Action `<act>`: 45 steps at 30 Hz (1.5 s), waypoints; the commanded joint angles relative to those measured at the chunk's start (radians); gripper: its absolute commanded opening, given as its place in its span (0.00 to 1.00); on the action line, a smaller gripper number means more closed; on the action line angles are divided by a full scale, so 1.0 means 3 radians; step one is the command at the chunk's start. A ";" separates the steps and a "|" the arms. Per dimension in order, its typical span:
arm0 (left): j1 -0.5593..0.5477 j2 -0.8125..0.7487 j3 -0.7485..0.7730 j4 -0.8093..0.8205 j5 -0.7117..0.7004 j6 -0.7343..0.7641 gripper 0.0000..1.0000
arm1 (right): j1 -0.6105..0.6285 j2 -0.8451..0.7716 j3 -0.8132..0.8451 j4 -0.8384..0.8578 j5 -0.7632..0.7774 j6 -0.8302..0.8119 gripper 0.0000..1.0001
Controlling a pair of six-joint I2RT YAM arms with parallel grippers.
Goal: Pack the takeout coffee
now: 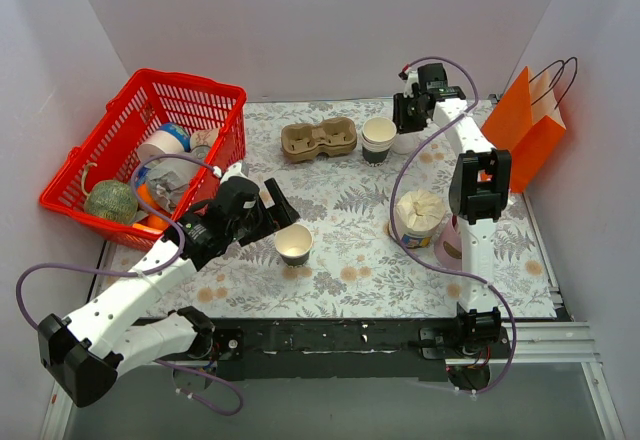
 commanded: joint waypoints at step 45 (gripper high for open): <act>-0.0008 -0.0086 -0.0158 -0.0036 0.0002 -0.0059 0.98 | 0.0361 0.0015 -0.0166 -0.0134 0.0890 -0.0782 0.44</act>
